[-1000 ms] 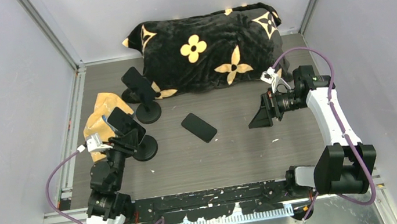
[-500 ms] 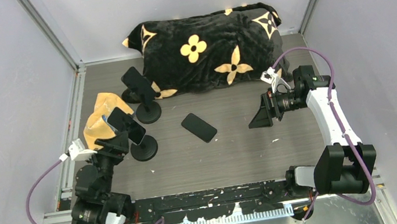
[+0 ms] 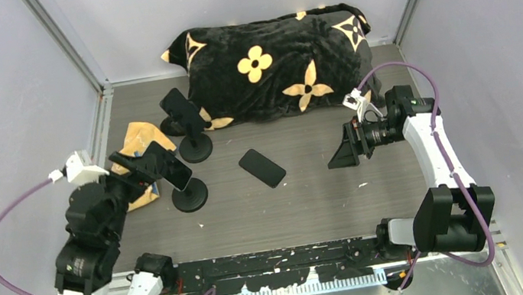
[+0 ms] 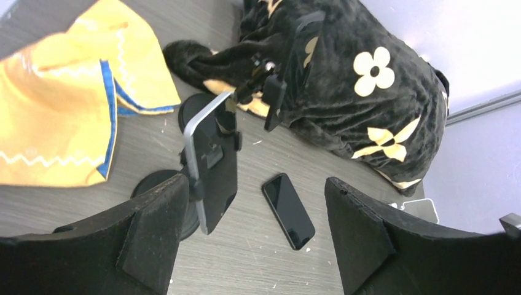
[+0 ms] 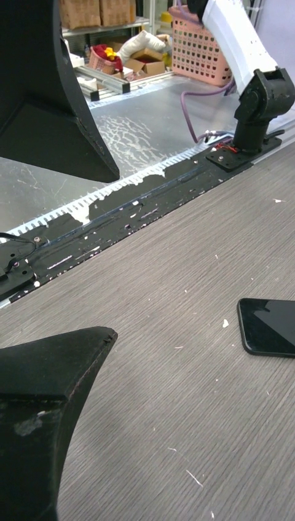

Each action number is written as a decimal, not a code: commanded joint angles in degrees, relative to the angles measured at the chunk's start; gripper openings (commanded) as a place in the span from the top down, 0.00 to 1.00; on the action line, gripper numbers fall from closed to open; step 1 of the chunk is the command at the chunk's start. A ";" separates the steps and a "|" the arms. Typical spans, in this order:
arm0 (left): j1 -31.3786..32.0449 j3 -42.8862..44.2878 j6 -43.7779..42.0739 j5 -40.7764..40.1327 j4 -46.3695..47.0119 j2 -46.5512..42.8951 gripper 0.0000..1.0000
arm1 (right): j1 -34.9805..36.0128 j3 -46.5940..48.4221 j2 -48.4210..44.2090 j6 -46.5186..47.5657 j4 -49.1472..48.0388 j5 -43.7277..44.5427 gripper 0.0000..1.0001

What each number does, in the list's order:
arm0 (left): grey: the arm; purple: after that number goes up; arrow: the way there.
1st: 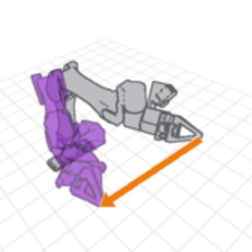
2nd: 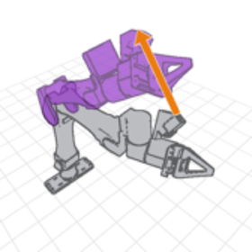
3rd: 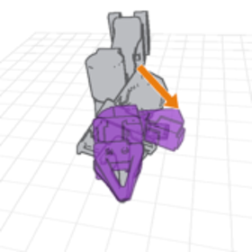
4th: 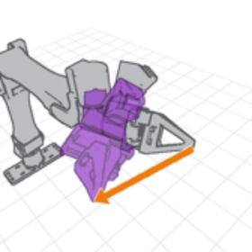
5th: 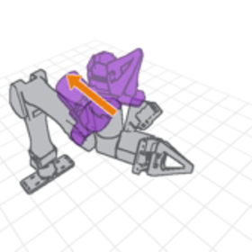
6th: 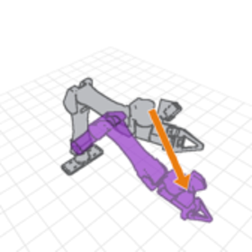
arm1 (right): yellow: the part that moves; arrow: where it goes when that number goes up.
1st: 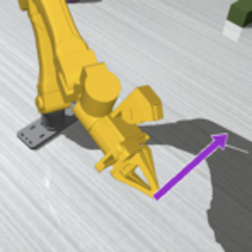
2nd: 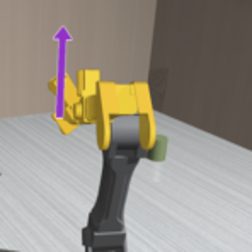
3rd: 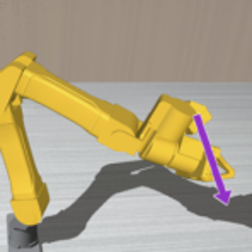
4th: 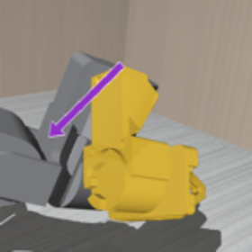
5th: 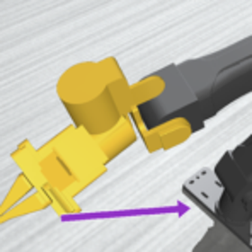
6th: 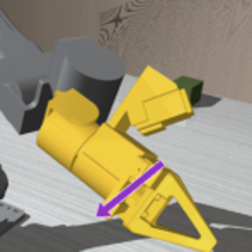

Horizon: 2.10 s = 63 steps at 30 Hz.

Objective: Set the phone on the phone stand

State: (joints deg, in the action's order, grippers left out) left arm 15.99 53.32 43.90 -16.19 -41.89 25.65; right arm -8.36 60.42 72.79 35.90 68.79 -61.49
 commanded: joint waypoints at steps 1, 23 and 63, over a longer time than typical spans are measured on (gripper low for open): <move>-0.34 11.26 -9.31 3.51 -5.29 8.17 0.16 | -0.25 2.79 -0.05 0.22 -0.09 1.68 0.07; -0.34 14.63 2.53 38.75 23.14 27.62 0.11 | -9.14 15.26 3.21 -13.94 -11.09 26.32 0.00; 13.87 8.36 9.54 38.46 34.92 33.25 0.23 | -13.71 26.00 27.98 -5.11 -9.37 28.88 0.77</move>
State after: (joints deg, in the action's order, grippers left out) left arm 29.65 61.56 53.95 22.76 -10.04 59.59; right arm -22.26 83.50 99.24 26.33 56.75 -31.29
